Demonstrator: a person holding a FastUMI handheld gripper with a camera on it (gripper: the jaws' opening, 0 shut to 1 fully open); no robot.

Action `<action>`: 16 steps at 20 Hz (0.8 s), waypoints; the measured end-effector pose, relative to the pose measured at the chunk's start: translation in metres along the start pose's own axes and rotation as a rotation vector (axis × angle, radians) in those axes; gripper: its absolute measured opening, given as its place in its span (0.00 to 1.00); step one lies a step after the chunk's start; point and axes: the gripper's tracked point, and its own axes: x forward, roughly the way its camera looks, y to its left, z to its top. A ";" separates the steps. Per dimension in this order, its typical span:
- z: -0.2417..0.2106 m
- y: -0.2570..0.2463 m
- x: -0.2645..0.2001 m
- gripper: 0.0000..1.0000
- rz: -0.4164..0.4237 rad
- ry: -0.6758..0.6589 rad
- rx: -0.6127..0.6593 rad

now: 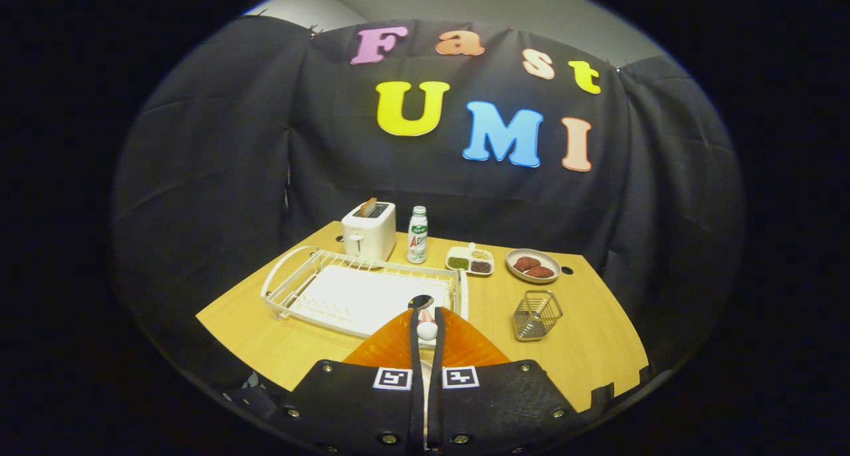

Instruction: Take the plate from the dish rack, then take the spoon from the basket and place it into the plate.

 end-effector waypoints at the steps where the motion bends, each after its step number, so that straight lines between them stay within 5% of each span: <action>1: -0.007 0.008 -0.005 0.02 0.029 0.012 -0.007; 16: -0.102 0.044 0.003 0.02 0.174 0.185 -0.052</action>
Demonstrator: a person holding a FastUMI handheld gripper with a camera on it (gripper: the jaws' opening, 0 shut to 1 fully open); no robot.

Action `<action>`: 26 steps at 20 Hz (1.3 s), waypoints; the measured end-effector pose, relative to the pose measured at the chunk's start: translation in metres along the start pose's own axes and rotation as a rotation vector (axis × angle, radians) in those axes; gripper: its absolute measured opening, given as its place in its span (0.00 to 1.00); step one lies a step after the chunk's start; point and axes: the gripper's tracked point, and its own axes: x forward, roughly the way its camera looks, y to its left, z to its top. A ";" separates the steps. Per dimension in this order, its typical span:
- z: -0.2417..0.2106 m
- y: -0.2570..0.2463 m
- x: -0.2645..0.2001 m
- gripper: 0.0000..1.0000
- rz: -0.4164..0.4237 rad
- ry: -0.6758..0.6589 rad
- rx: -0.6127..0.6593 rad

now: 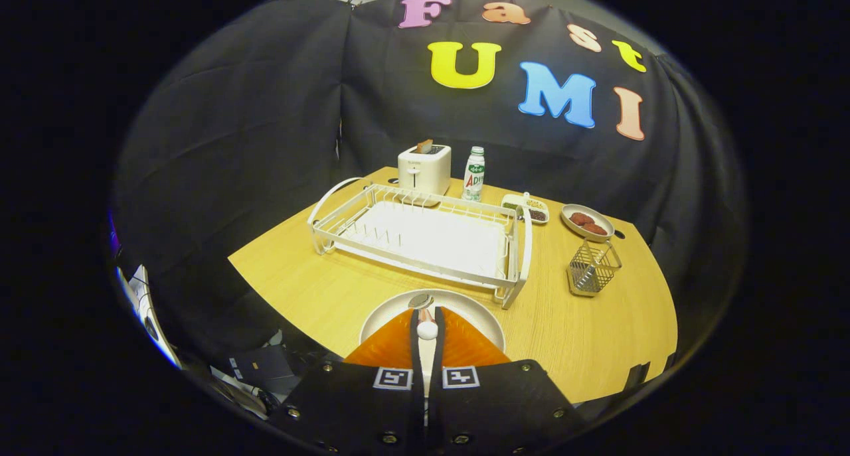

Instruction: Take the plate from the dish rack, then take the spoon from the basket and place it into the plate.

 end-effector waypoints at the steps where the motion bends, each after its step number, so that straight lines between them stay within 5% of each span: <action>1: -0.003 0.000 0.003 0.02 0.005 0.010 0.004; 26: 0.011 -0.006 0.018 0.18 -0.027 -0.009 -0.008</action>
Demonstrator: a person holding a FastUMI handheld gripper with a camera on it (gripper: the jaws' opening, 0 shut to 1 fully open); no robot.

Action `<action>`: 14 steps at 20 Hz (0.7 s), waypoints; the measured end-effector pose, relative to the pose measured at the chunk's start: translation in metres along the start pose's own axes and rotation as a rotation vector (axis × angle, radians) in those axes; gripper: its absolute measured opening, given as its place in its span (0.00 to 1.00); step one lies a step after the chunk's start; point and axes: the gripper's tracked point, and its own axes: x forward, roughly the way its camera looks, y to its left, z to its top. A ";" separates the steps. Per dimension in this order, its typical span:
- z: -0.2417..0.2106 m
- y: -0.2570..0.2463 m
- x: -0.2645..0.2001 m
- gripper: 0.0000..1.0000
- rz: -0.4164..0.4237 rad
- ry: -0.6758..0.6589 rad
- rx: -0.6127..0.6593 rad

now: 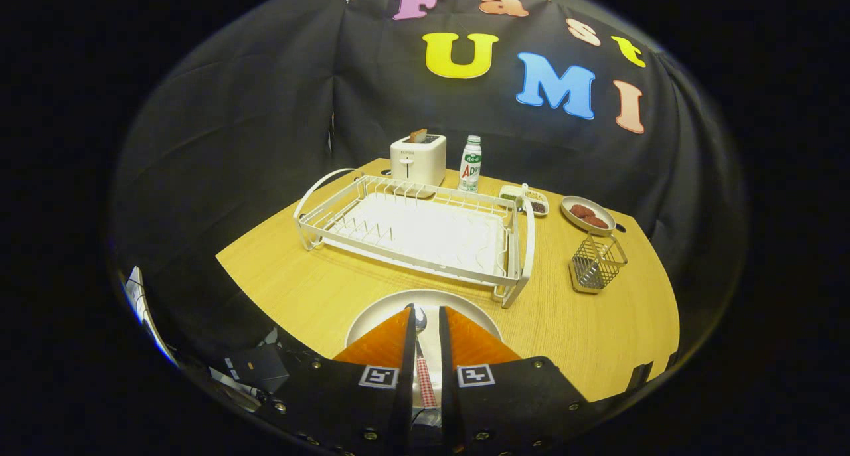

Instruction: Take the plate from the dish rack, then take the spoon from the basket and place it into the plate.

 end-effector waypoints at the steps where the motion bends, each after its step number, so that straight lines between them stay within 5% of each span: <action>1: 0.008 0.002 -0.003 0.18 0.002 -0.019 -0.011; 14: 0.124 -0.008 -0.057 0.18 -0.051 -0.302 -0.023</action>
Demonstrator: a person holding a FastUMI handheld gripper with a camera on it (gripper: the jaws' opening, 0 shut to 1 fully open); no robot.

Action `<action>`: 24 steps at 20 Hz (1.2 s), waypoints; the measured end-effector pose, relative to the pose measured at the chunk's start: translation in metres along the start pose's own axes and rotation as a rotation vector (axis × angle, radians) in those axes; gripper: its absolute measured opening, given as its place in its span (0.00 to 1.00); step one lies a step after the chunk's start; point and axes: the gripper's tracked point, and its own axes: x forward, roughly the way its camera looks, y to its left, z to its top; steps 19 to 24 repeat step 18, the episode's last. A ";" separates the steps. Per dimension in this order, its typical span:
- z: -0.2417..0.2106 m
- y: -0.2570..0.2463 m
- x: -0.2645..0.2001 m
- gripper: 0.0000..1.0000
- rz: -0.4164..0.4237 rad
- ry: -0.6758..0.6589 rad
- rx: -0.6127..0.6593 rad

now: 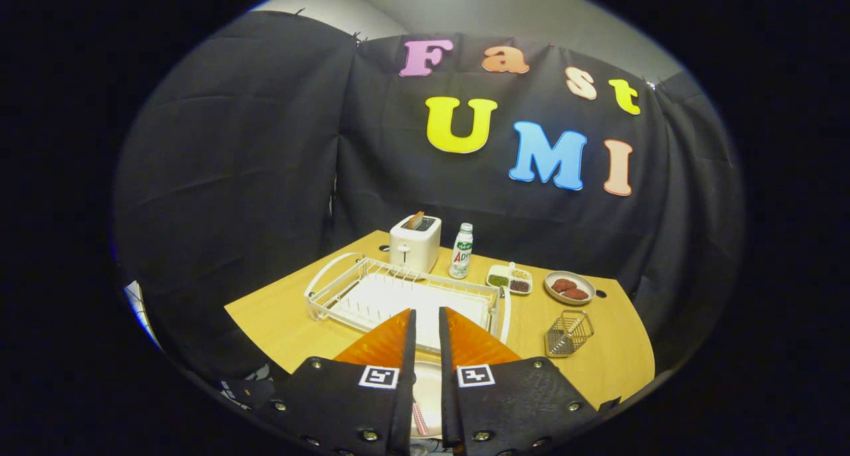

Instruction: Take the plate from the dish rack, then take the spoon from the basket and place it into the plate.

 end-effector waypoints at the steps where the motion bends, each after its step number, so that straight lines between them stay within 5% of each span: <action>1: 0.009 -0.005 0.001 0.20 -0.013 -0.022 0.003; 4: 0.033 -0.024 0.001 0.86 -0.076 -0.084 0.000; 6: 0.048 -0.038 -0.001 0.96 -0.113 -0.125 0.014; 13: 0.108 -0.105 0.017 0.96 -0.183 -0.320 0.056; 18: 0.138 -0.207 0.018 0.96 -0.315 -0.515 0.056; 24: 0.138 -0.207 0.018 0.96 -0.315 -0.515 0.056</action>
